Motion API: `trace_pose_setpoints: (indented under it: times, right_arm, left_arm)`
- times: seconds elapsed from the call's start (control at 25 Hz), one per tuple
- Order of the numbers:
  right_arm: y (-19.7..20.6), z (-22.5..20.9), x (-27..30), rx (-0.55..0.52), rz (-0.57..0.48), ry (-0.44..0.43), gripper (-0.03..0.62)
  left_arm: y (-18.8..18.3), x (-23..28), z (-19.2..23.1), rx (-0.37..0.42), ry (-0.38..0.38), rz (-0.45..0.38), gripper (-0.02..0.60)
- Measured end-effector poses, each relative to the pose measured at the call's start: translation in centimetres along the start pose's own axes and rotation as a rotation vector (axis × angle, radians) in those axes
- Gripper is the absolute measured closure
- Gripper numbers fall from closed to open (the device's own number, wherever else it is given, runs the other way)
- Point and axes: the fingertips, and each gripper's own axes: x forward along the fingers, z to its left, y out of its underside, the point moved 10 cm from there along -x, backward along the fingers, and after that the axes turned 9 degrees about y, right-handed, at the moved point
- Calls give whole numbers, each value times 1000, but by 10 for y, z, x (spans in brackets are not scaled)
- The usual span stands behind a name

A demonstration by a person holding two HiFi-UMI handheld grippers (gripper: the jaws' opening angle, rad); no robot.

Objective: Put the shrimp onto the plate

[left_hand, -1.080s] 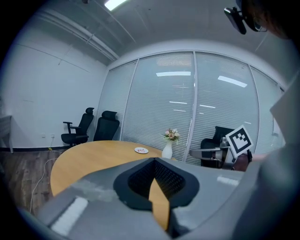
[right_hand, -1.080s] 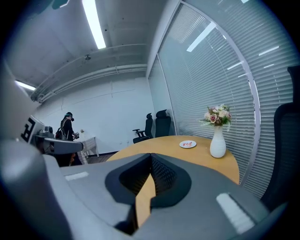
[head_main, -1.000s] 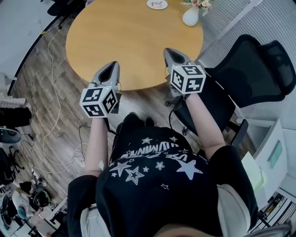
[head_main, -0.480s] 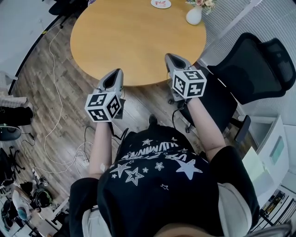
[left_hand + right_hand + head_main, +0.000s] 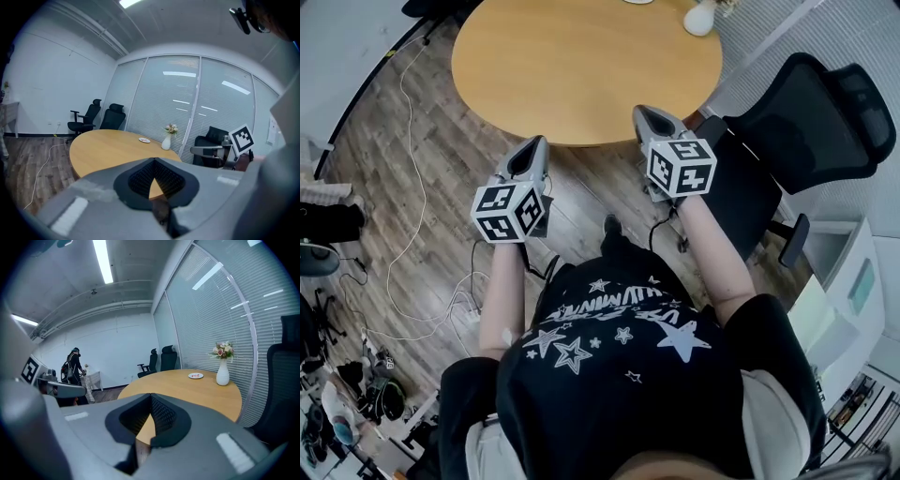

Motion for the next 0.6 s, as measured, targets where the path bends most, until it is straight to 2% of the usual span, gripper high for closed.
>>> trace_pose_setpoints:
  times: [0.36,0.6]
  right_arm:
    - [23,30,-44,-12,20,23,592]
    - [39,46,-72,-16,24,35,592]
  left_arm:
    - [22,-42,-16,-6,29,4,580]
    - [35,-61,-31,35,70,25,580]
